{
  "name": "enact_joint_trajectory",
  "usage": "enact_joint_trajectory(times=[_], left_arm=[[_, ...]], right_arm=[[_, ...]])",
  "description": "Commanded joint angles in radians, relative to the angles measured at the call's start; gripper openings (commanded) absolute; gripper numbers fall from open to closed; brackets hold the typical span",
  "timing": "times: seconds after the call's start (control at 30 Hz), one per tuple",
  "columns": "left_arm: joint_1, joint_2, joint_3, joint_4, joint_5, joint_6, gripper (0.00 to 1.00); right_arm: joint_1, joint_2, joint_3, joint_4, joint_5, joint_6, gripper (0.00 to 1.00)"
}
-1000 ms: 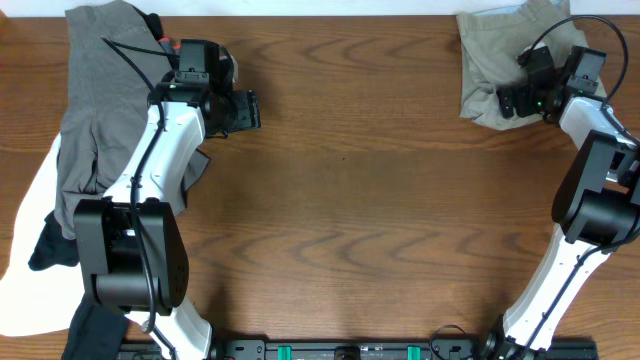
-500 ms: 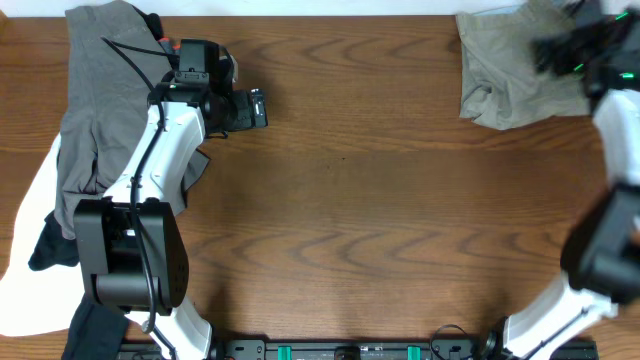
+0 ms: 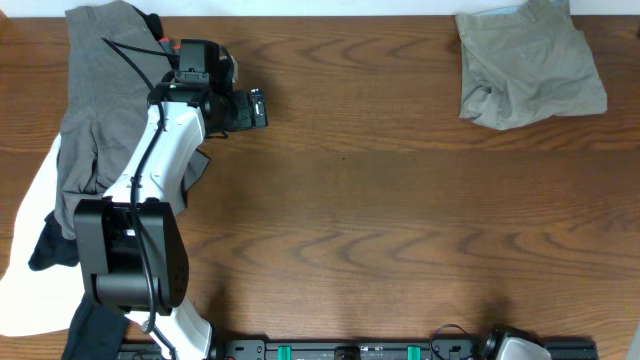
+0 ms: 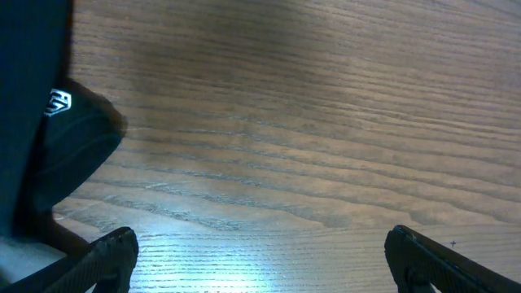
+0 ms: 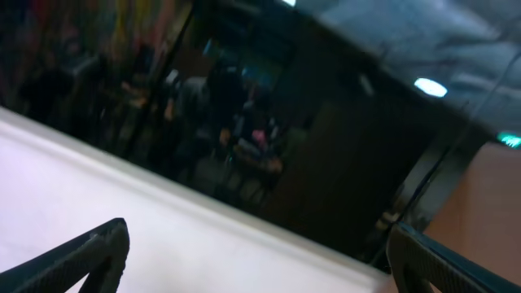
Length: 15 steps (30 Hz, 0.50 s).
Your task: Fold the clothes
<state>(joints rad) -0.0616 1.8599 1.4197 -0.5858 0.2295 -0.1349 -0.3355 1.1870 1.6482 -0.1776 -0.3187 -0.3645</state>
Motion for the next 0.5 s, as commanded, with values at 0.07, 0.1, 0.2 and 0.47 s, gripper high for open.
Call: enact_joint_trajectory(times=[0.07,0.1,0.2,0.47], left_arm=[[-0.001,0.016,-0.009,0.0,-0.002,-0.002,0.98],[-0.001,0.016,-0.009,0.0,-0.002,-0.002,0.98],[-0.001,0.016,-0.009,0.0,-0.002,-0.002,0.98],[-0.001,0.016,-0.009,0.0,-0.002,-0.002,0.98]], right_arm=[[-0.005,-0.097,-0.01,-0.007,0.0,0.02,0.99],[-0.005,-0.112,-0.01,-0.008,0.0,0.02,0.99],[-0.005,-0.152,-0.01,-0.024,0.0,0.02,0.99],[-0.003,-0.218,-0.019,-0.118,-0.001,0.02,0.99]])
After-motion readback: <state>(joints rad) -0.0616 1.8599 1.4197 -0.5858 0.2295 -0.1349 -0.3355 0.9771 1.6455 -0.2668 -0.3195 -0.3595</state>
